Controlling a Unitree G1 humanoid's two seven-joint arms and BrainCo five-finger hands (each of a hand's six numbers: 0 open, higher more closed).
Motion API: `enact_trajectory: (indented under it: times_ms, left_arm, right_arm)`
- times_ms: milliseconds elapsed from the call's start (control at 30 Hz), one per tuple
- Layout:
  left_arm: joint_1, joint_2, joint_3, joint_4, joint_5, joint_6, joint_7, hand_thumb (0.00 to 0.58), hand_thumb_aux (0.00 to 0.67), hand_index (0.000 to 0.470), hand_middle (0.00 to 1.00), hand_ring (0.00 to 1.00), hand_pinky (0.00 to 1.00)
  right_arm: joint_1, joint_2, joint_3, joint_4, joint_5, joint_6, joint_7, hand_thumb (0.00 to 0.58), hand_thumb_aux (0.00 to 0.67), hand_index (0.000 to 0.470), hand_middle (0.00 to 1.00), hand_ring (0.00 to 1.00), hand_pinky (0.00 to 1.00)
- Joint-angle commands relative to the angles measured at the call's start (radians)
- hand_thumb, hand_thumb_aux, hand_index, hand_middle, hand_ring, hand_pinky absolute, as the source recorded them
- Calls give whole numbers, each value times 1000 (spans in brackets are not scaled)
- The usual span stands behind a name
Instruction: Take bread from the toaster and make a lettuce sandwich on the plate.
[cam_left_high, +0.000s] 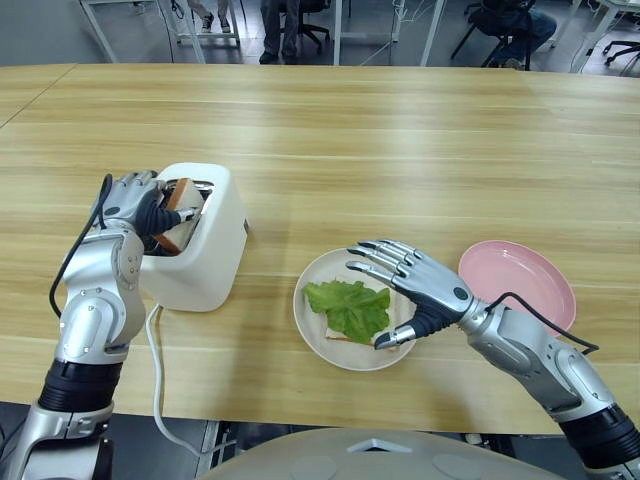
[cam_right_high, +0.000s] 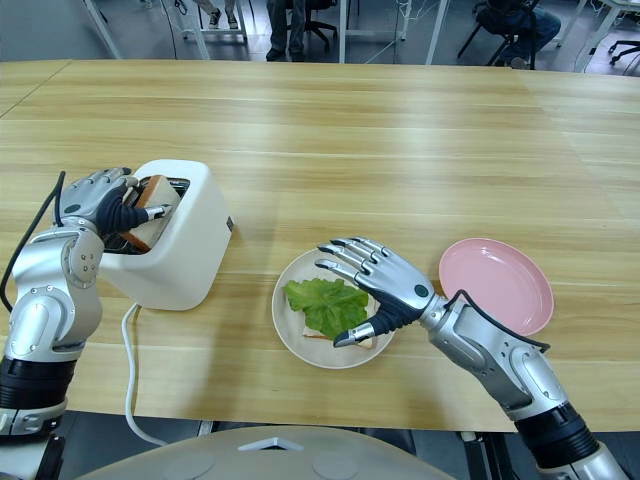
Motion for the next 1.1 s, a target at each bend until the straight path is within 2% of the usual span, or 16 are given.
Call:
enact_trajectory:
  times_ms: [33, 233, 267, 300, 333, 367, 733, 1100]
  left_arm:
    - [26, 2, -27, 28, -21, 4, -30, 580, 670, 460, 0, 0, 0]
    - [0, -21, -18, -7, -96, -31, 25, 580, 670, 460, 0, 0, 0]
    - [-7, -26, -15, -12, -107, -39, 43, 580, 670, 460, 678, 678, 678]
    - [-13, -32, -11, -18, -122, -43, 56, 580, 670, 460, 678, 678, 678]
    - [-19, -35, -5, -24, -132, -48, 74, 580, 670, 460, 906, 906, 906]
    - [-25, -41, 4, -29, -145, -54, 95, 580, 670, 460, 1000, 1000, 1000]
    - [-52, -42, 112, -91, -245, -106, 252, 580, 670, 460, 1000, 1000, 1000]
    - [-173, 84, 125, -126, -479, -315, 165, 580, 670, 460, 1000, 1000, 1000]
  right_arm:
    - [16, 20, -28, -35, 24, 10, 19, 0, 0, 0, 0, 0, 0]
    - [24, 45, -47, -37, 34, 8, 15, 0, 0, 0, 0, 0, 0]
    - [25, 48, -50, -36, 36, 7, 13, 0, 0, 0, 0, 0, 0]
    - [26, 50, -53, -34, 38, 6, 12, 0, 0, 0, 0, 0, 0]
    - [26, 53, -56, -31, 39, 5, 11, 0, 0, 0, 0, 0, 0]
    - [26, 54, -59, -27, 40, 3, 10, 0, 0, 0, 0, 0, 0]
    - [24, 79, -146, 18, 71, -2, -44, 0, 0, 0, 0, 0, 0]
    - [22, 85, -237, 75, -24, -117, -234, 0, 0, 0, 0, 0, 0]
